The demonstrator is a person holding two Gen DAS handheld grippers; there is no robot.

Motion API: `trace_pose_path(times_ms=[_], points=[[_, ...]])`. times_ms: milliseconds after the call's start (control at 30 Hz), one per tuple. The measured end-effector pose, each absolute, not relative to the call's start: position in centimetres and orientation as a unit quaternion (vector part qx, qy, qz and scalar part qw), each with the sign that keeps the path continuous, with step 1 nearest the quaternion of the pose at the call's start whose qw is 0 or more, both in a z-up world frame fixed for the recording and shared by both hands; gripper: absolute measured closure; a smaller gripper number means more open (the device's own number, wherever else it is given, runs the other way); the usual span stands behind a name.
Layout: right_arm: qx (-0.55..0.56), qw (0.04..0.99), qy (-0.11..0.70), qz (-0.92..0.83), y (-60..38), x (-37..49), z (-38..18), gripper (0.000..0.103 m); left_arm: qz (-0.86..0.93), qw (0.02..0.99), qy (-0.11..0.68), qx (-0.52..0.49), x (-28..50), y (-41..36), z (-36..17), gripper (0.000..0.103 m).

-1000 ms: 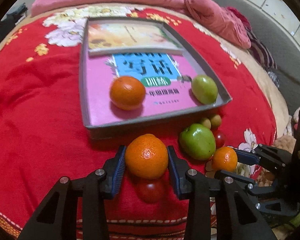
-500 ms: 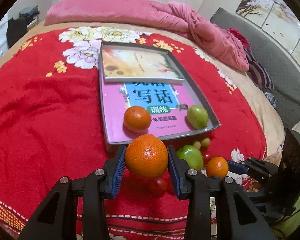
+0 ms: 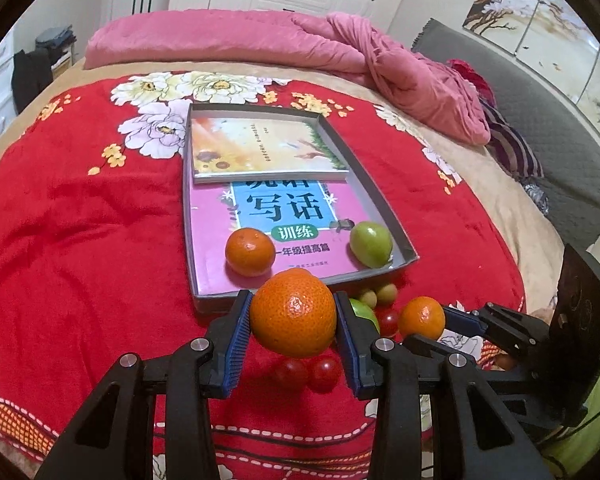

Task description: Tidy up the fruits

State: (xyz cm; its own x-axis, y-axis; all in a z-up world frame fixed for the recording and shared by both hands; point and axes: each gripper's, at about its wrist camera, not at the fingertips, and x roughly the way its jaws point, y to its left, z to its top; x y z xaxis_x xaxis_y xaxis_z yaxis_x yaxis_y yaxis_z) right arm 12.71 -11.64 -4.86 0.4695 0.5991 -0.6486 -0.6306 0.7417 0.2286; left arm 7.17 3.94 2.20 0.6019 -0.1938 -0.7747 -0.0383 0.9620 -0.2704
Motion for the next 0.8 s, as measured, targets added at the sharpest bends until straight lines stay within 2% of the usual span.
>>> trace_pose_path(times_ms=[800], points=[[-0.017, 0.880, 0.319, 0.352, -13.5, 13.9, -2.2, 0.064, -0.039, 0.891, 0.436, -0.122, 8.7, 1.9, 4.0, 0.062]])
